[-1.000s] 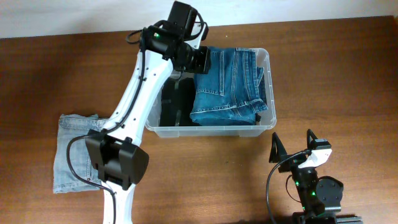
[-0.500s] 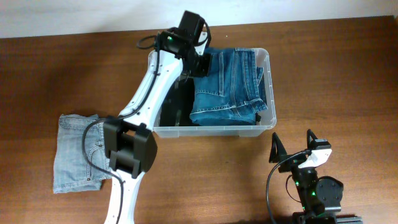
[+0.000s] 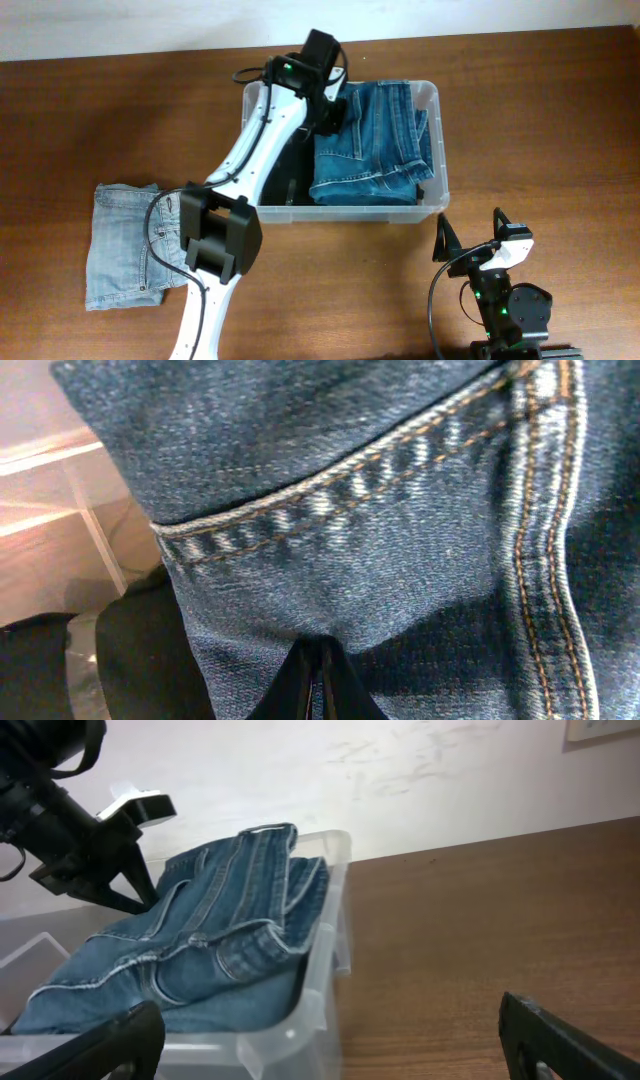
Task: Pack container
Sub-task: 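Press the dark jeans' waistband down into the bin's far side with the left gripper, then release the dark jeans and swing the left arm back toward the table's left, then lower the left gripper onto the folded light blue jeans and grasp them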
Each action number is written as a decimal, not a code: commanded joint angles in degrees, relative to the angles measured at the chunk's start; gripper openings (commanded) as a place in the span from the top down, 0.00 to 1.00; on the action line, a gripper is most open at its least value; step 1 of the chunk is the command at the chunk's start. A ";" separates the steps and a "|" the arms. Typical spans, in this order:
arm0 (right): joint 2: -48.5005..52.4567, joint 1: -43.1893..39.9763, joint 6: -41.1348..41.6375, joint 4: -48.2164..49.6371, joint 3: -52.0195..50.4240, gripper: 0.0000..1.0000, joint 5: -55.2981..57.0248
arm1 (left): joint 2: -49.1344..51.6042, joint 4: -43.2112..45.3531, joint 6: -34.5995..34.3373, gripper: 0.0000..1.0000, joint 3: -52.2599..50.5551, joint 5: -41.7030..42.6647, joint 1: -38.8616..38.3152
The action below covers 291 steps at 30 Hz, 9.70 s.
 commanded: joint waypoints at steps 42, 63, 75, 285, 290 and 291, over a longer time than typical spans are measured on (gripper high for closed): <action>-0.44 -0.37 -0.55 -0.22 -0.39 0.02 0.48 | 10.51 5.16 0.33 0.82 12.94 0.92 -7.52; -0.44 -0.37 -0.55 -0.22 -0.39 0.02 0.46 | 9.66 7.41 3.67 0.61 22.38 0.70 -7.56; -0.44 -0.37 -0.55 -0.22 -0.39 0.02 0.46 | 14.12 6.64 3.69 0.44 22.16 1.14 -8.52; -0.44 -0.37 -0.55 -0.22 -0.39 0.02 0.46 | -47.87 8.31 -0.55 0.24 -53.94 3.67 59.25; -0.44 -0.37 -0.55 -0.22 -0.39 0.02 0.46 | -46.80 7.89 -0.63 0.18 -57.51 3.23 64.57; -0.44 -0.37 -0.55 -0.22 -0.39 0.02 0.46 | -46.51 8.39 -0.61 0.18 -58.38 3.26 65.37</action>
